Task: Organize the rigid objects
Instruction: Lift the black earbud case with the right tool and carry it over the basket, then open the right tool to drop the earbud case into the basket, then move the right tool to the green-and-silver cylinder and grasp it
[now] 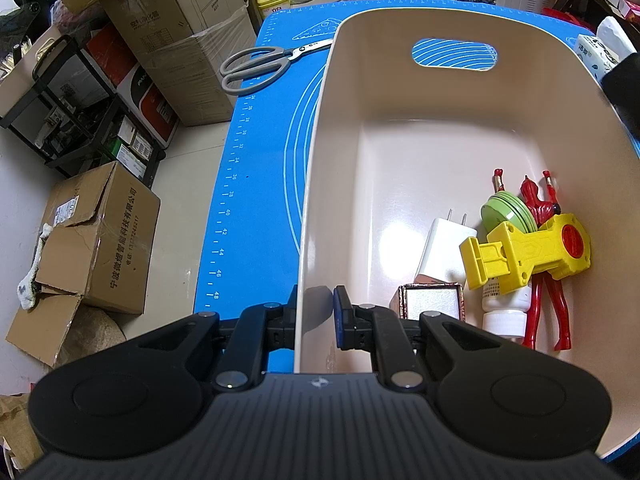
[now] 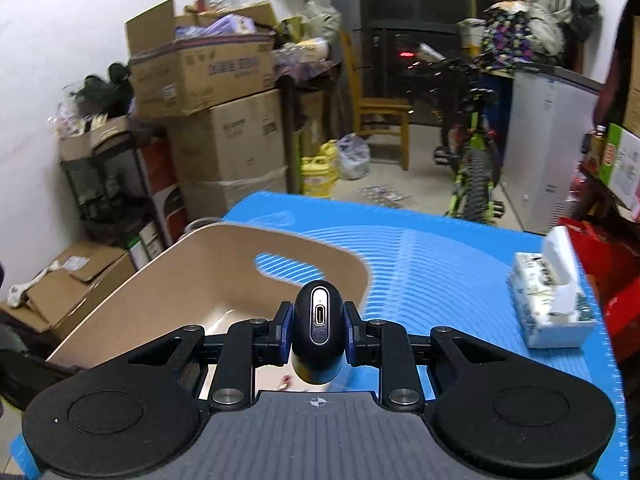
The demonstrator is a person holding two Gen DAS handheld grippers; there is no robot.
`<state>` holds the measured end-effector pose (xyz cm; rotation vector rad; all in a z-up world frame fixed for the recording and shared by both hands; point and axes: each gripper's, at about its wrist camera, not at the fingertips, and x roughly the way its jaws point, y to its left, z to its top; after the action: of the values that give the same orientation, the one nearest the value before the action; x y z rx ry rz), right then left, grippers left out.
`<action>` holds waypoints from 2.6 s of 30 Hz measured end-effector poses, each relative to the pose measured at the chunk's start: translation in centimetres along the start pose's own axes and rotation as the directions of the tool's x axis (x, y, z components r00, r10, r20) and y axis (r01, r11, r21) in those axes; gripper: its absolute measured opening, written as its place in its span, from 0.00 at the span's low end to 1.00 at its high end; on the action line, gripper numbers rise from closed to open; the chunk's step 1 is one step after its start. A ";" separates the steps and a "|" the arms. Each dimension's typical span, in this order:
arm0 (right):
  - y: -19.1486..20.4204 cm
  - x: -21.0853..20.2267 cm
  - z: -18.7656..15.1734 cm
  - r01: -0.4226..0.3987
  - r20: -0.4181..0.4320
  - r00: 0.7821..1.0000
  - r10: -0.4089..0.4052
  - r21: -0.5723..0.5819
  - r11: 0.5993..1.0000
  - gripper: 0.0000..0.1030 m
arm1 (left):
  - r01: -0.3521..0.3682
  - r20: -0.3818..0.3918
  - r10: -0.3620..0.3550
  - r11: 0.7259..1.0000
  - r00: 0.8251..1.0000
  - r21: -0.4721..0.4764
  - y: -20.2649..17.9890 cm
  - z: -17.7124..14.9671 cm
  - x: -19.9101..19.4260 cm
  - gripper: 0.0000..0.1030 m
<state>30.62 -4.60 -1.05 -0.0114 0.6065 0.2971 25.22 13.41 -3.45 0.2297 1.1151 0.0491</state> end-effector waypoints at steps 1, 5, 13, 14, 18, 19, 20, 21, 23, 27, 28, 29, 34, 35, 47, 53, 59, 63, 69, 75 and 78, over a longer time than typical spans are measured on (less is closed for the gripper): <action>0.5 0.2 -0.1 -0.009 -0.007 1.000 0.008 -0.010 1.000 0.33 | 0.001 -0.001 -0.001 1.000 1.000 -0.001 0.0 0.0 0.0 0.16; 3.1 1.5 -0.5 -0.045 -0.045 0.998 0.043 -0.060 0.997 0.33 | -0.002 0.000 0.002 1.000 1.000 0.002 -0.1 0.0 0.0 0.16; 6.5 3.6 -1.5 -0.096 -0.142 0.987 0.080 -0.114 0.989 0.33 | -0.002 0.001 0.002 1.000 1.000 0.004 0.0 -0.1 0.0 0.16; 6.7 3.9 -1.6 -0.101 -0.163 0.983 0.081 -0.117 0.988 0.33 | -0.001 0.001 0.001 1.000 1.000 0.004 0.0 -0.1 0.0 0.16; 7.3 5.1 -2.3 -0.110 -0.247 0.966 0.077 -0.123 0.986 0.33 | 0.000 0.002 0.000 1.000 1.000 0.004 0.0 -0.2 0.0 0.16; 7.4 5.3 -2.5 -0.108 -0.263 0.962 0.071 -0.131 0.985 0.33 | -0.001 0.002 0.001 1.000 1.000 0.005 -0.2 -0.1 0.0 0.16; 7.5 5.4 -2.4 -0.109 -0.268 0.961 0.069 -0.134 0.985 0.33 | -0.003 0.002 0.003 1.000 1.000 0.007 -0.3 -0.1 0.1 0.16; 7.6 5.5 -2.5 -0.112 -0.274 0.959 0.072 -0.131 0.985 0.33 | -0.004 0.002 0.004 1.000 1.000 0.008 -0.3 -0.2 0.1 0.16; 7.5 5.6 -2.4 -0.115 -0.288 0.955 0.075 -0.123 0.986 0.33 | -0.003 0.002 0.003 1.000 1.000 0.007 -0.3 -0.1 0.1 0.16; 7.1 5.5 -2.2 -0.124 -0.293 0.952 0.090 -0.101 0.987 0.33 | -0.004 0.002 0.004 1.000 1.000 0.009 -0.4 -0.2 0.1 0.16; 6.9 5.3 -2.2 -0.133 -0.286 0.953 0.101 -0.095 0.987 0.39 | -0.004 0.002 0.004 1.000 1.000 0.009 -0.4 -0.1 0.1 0.16; 6.8 5.1 -2.1 -0.142 -0.278 0.954 0.112 -0.093 0.985 0.44 | -0.004 0.002 0.004 1.000 1.000 0.008 -0.4 -0.1 0.1 0.16; 6.2 3.6 -1.5 -0.161 -0.223 0.965 0.138 -0.089 0.983 0.52 | -0.004 0.002 0.004 1.000 1.000 0.009 -0.4 -0.1 0.1 0.16; 6.0 3.3 -1.3 -0.165 -0.212 0.967 0.144 -0.084 0.983 0.52 | -0.005 0.002 0.005 1.000 1.000 0.009 -0.4 -0.1 0.2 0.16; 1.2 0.3 0.5 -0.069 -0.083 0.994 0.066 -0.033 0.997 0.60 | -0.006 0.003 0.006 1.000 1.000 0.012 -0.3 0.0 0.0 0.17; -4.1 0.0 0.3 0.041 -0.065 0.997 -0.040 0.005 0.999 0.63 | -0.005 0.003 0.005 1.000 1.000 0.013 -0.3 0.0 0.1 0.17; -9.7 0.4 -1.0 0.150 -0.088 0.985 -0.147 0.032 0.988 0.65 | -0.007 0.003 0.007 1.000 1.000 0.013 -0.3 0.0 0.1 0.17; -12.6 0.7 -2.4 0.211 -0.117 0.971 -0.207 0.017 0.977 0.65 | -0.007 0.003 0.007 1.000 1.000 0.012 -0.4 0.0 0.1 0.17; -16.5 1.1 -4.7 0.257 -0.157 0.956 -0.246 0.050 0.965 0.65 | -0.005 0.004 0.004 1.000 1.000 0.011 -0.3 0.0 0.1 0.17; -19.2 1.5 -6.8 0.294 -0.176 0.945 -0.276 0.087 0.952 0.65 | -0.002 0.003 0.002 1.000 1.000 0.005 0.0 0.0 -0.3 0.17; -20.4 2.0 -7.7 0.323 -0.195 0.934 -0.300 0.094 0.942 0.65 | -0.005 0.003 0.005 1.000 1.000 0.005 0.0 0.0 -0.3 0.17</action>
<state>33.58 -24.37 -10.05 -0.0138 0.7889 -0.0531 25.04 13.32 -3.19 0.2370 1.1122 0.0500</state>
